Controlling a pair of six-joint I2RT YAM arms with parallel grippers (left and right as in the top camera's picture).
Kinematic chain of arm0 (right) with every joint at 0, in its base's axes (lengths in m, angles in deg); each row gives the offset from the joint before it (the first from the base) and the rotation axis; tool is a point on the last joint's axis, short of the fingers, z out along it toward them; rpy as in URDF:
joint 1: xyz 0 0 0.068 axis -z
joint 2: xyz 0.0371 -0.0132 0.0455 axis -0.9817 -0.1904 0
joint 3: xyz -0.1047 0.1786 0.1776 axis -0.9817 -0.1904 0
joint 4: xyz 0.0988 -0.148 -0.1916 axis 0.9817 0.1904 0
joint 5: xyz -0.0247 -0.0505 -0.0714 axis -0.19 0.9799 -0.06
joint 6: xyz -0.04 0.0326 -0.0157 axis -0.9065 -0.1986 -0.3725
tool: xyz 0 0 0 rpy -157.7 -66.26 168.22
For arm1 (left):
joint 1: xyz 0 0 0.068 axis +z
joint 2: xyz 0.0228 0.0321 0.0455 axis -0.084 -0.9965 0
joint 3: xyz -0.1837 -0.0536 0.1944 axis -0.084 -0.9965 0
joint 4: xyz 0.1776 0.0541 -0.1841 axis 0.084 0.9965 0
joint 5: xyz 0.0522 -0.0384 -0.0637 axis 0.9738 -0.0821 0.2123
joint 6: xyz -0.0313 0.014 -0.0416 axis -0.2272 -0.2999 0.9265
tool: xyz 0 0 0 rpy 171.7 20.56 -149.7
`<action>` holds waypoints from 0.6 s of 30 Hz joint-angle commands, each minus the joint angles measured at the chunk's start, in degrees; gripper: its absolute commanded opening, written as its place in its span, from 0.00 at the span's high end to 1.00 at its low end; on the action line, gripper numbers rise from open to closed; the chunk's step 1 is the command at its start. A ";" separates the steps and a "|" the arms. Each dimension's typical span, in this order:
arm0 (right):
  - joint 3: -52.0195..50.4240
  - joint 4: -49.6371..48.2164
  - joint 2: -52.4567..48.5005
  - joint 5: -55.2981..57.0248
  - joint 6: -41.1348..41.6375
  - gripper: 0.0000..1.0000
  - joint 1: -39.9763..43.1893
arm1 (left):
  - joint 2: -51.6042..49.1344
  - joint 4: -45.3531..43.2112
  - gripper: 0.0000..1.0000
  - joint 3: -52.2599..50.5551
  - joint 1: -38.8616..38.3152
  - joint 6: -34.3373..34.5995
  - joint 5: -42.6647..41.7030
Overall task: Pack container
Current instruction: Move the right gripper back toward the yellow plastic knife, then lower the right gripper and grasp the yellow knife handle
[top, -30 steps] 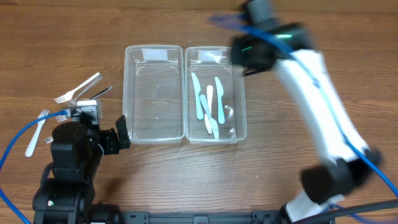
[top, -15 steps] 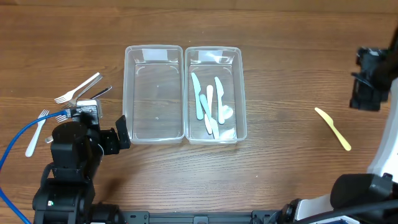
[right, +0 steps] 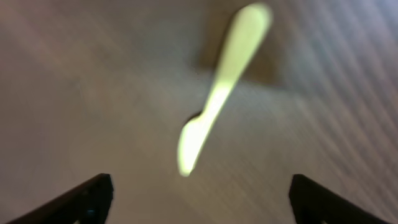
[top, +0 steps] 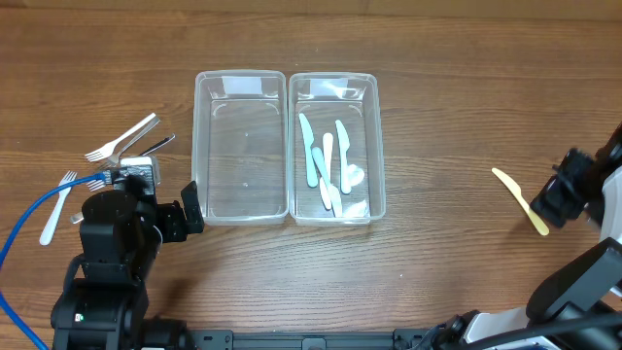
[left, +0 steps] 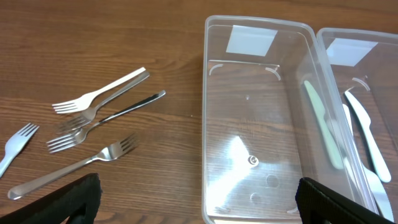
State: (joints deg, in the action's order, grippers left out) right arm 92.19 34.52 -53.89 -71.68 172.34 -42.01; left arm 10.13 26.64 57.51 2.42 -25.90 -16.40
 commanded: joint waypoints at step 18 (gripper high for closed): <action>-6.01 -0.74 -7.19 5.46 3.48 0.16 1.49 | 0.17 0.02 0.00 1.42 -0.26 0.52 -0.74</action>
State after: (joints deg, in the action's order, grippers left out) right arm 86.35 34.10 -57.74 -67.64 174.03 -40.72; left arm 10.13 26.67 57.51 2.42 -25.90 -16.40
